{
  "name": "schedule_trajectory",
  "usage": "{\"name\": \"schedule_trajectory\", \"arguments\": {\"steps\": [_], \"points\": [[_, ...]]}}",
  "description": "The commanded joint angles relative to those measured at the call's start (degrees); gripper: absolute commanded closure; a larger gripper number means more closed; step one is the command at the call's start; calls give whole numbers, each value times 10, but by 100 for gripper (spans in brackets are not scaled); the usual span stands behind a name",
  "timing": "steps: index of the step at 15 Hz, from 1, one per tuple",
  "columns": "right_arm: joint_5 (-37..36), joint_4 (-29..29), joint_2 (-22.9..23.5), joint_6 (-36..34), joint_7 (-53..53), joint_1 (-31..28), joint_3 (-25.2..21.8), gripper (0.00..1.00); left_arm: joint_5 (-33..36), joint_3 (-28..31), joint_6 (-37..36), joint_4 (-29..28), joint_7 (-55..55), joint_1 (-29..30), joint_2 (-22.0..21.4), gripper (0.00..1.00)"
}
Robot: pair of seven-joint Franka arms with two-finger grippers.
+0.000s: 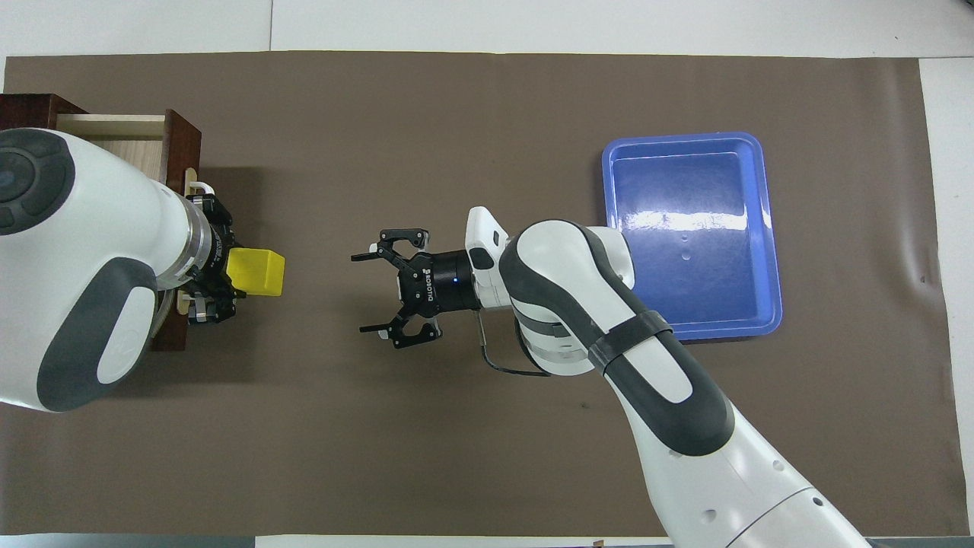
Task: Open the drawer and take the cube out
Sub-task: 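Lift the cube toward the right gripper and close the right gripper on it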
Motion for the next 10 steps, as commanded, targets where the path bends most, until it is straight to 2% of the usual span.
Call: {"name": "schedule_trajectory", "arguments": {"steps": [1, 6, 10], "points": [[32, 22, 17, 35, -5, -5, 30, 0, -17, 9, 34, -32, -36, -26, -24, 100], [67, 37, 27, 64, 46, -5, 51, 0, -19, 10, 78, -32, -85, -45, -14, 100], [67, 43, 29, 64, 69, -5, 52, 0, -18, 10, 78, -38, -85, -53, -13, 100]]}}
